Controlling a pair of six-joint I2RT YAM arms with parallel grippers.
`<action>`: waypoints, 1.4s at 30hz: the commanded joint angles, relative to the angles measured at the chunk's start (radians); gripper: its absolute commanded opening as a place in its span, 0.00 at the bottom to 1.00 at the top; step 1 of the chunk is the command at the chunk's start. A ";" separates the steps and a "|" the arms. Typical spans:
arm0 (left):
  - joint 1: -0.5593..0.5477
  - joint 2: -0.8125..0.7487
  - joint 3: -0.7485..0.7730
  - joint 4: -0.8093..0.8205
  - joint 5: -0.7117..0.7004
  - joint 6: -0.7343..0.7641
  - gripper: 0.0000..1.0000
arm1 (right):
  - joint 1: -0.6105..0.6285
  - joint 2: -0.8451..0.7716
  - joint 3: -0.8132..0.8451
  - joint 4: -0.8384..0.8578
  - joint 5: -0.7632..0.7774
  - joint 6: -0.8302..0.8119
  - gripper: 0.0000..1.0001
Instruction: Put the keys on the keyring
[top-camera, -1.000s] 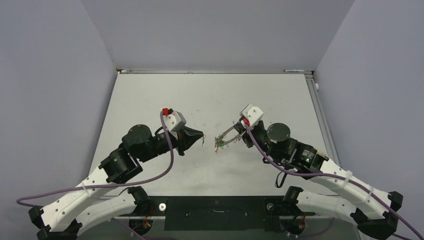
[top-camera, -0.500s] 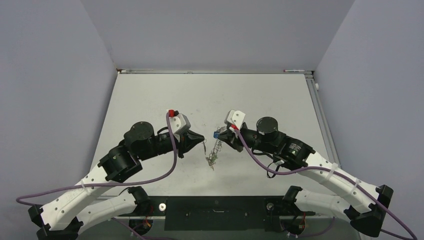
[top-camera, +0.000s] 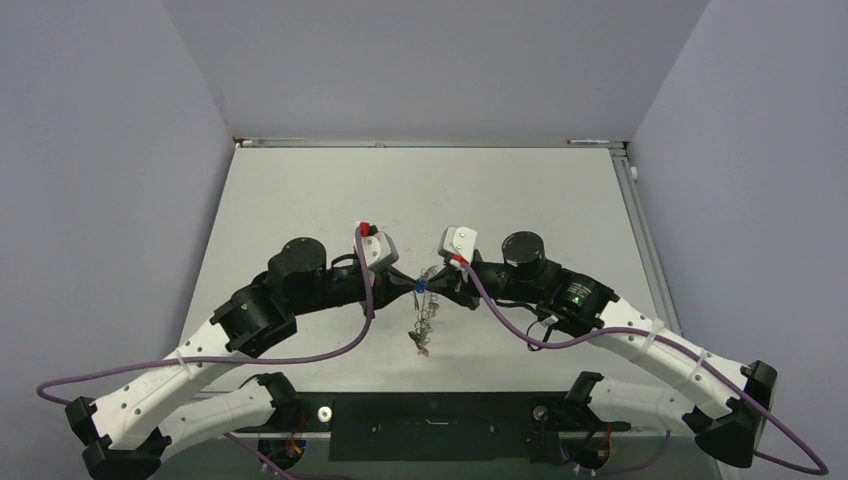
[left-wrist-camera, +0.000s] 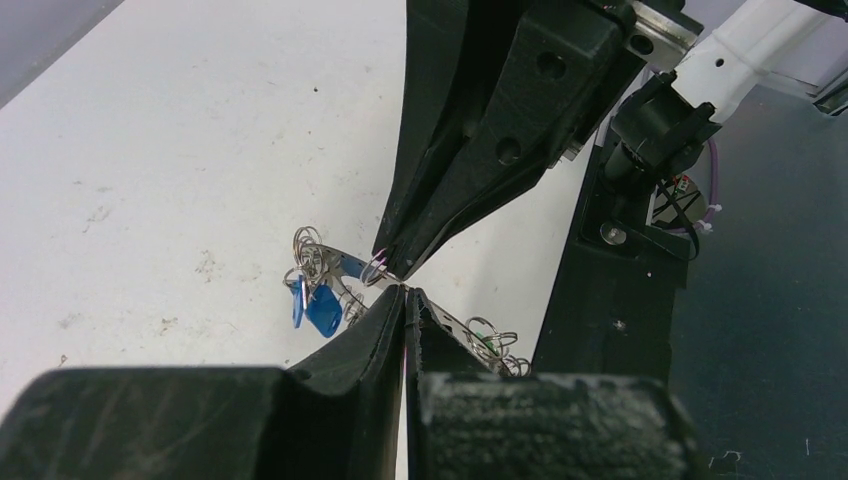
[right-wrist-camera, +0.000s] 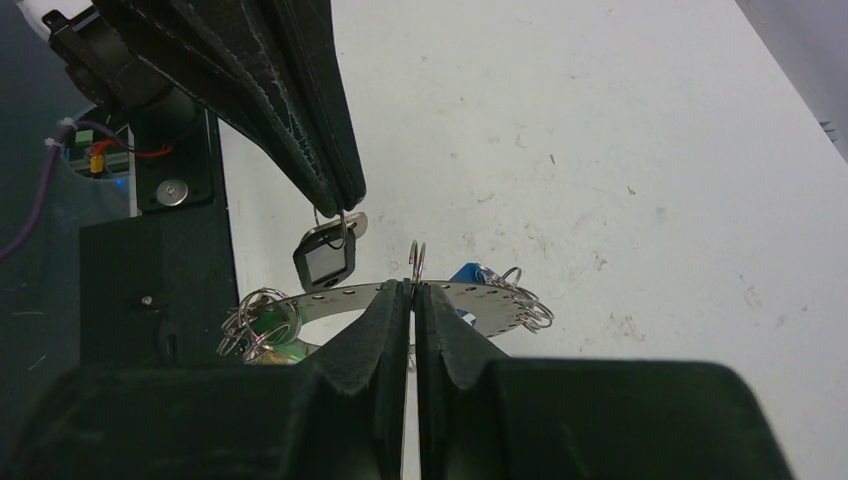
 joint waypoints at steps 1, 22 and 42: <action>0.005 0.001 0.032 0.047 0.025 0.010 0.00 | -0.005 0.004 0.035 0.102 -0.053 -0.002 0.05; 0.019 0.025 0.012 0.083 -0.025 0.007 0.00 | -0.004 0.033 0.041 0.132 -0.109 0.033 0.05; 0.019 0.020 -0.009 0.077 -0.084 0.038 0.00 | -0.003 0.026 0.050 0.134 -0.117 0.056 0.05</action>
